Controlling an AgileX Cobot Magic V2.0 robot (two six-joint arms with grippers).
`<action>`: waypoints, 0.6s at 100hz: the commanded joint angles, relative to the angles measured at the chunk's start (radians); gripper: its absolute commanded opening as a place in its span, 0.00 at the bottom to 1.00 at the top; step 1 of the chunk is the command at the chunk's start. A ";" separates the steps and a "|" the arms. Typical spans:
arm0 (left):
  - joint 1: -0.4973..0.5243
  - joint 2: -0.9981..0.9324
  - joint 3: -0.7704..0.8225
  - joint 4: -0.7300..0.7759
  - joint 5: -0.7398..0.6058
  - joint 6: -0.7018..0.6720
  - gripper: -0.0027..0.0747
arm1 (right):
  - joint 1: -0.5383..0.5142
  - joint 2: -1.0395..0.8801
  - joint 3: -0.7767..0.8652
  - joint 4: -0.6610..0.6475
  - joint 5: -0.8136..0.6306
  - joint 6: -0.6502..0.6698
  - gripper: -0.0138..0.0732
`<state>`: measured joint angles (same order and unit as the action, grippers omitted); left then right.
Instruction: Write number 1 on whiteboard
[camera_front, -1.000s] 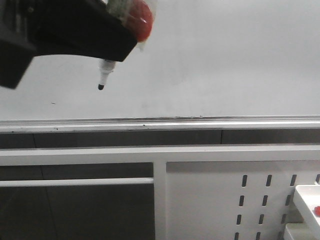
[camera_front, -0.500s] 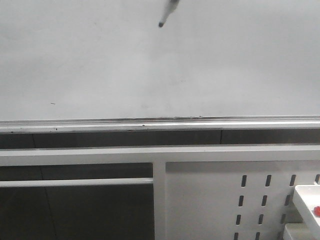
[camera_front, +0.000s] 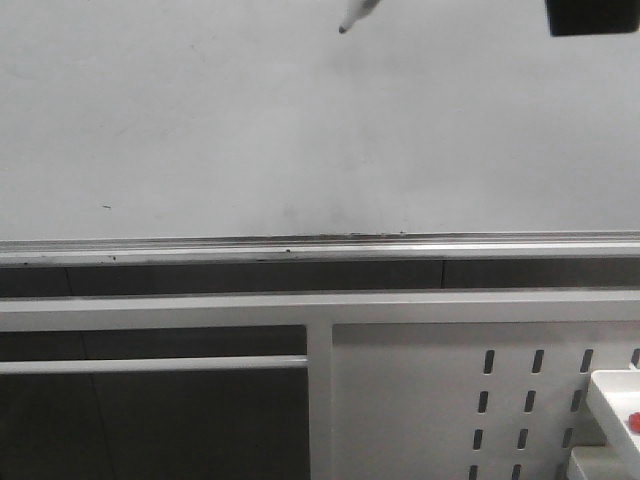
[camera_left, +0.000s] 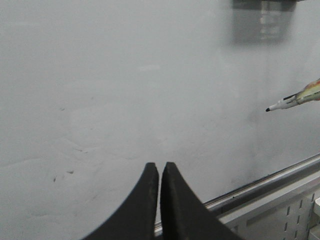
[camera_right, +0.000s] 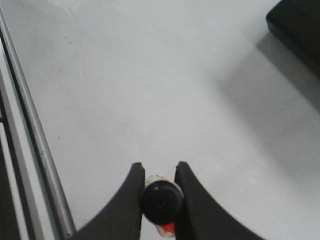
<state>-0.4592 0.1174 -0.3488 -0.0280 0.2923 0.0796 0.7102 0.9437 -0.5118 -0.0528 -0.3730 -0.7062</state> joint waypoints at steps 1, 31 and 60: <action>0.030 0.007 -0.018 -0.038 -0.089 -0.014 0.01 | -0.007 0.019 -0.027 0.008 -0.141 -0.100 0.08; 0.048 0.007 -0.014 -0.051 -0.096 -0.014 0.01 | -0.016 0.115 -0.029 0.234 -0.324 -0.312 0.08; 0.048 0.007 -0.014 -0.051 -0.099 -0.014 0.01 | -0.066 0.162 -0.030 0.240 -0.366 -0.312 0.08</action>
<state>-0.4148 0.1145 -0.3391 -0.0675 0.2729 0.0781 0.6860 1.1017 -0.5055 0.1164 -0.6177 -0.9871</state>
